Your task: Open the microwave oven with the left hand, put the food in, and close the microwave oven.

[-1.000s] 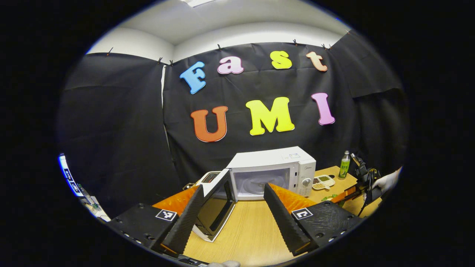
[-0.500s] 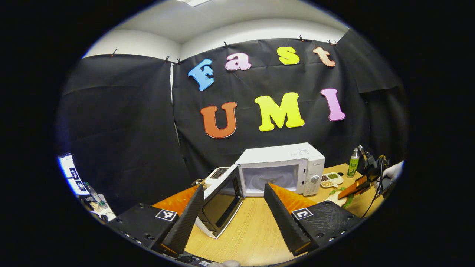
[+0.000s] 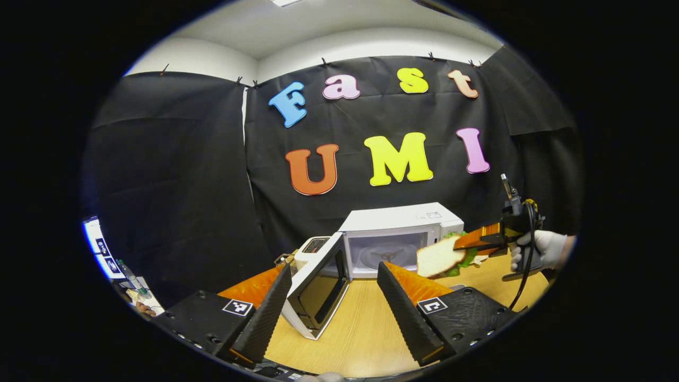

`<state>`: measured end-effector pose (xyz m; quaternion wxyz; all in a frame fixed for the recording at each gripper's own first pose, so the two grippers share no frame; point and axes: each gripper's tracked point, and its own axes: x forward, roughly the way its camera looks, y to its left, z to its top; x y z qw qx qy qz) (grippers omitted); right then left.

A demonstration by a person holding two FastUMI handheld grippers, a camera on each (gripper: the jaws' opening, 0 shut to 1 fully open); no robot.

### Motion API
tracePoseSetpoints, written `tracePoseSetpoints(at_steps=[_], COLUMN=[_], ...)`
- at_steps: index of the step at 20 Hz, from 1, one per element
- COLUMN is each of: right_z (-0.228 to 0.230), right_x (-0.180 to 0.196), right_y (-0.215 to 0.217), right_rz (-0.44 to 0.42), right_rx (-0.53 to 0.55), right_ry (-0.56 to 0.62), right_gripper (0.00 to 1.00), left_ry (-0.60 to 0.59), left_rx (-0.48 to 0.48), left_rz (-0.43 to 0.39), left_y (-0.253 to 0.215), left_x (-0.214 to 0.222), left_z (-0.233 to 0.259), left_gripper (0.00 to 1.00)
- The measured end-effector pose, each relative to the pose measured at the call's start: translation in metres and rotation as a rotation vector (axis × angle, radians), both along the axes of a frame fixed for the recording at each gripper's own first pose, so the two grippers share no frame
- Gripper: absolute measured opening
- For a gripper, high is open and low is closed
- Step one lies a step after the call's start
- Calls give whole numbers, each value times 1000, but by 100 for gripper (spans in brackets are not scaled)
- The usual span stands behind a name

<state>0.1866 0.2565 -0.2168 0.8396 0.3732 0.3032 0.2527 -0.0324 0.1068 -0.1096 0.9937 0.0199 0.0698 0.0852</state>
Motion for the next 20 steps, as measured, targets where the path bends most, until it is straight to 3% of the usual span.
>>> tracePoseSetpoints(at_steps=[3,4,5,7,8,9,12,13,14,18,19,20], right_z=[-10,-13,-17,-29,-35,-41,-58,-63,-68,-91,-96,-99], right_x=[22,29,35,51,60,70,101,111,120,153,160,165], right_y=[44,58,70,89,95,103,114,118,121,139,140,142], right_rz=[-112,-147,-176,-254,-288,-319,-426,-463,-495,-549,-565,-575], right_rx=[48,70,87,126,146,153,171,182,188,214,208,192], right_ry=[-26,-34,-42,-41,-29,-24,-30,-31,-33,-13,-14,-26], right_gripper=[35,27,26,27,35,27,26,35,34,35,27,35], left_ry=[8,9,10,11,9,8,25,33,37,36,41,43], left_rx=[9,12,15,19,18,17,27,38,42,66,64,61], left_rz=[-6,-8,-10,-13,-16,-16,-32,-34,-38,-31,-27,-26], left_y=[15,19,24,31,33,35,37,39,40,52,54,57], left_x=[-1,0,-1,0,2,4,11,14,16,30,32,33], left_z=[-9,-13,-18,-24,-28,-31,-44,-49,-52,-61,-63,-64], left_gripper=[96,96,96,96,97,96,96,96,96,96,96,96])
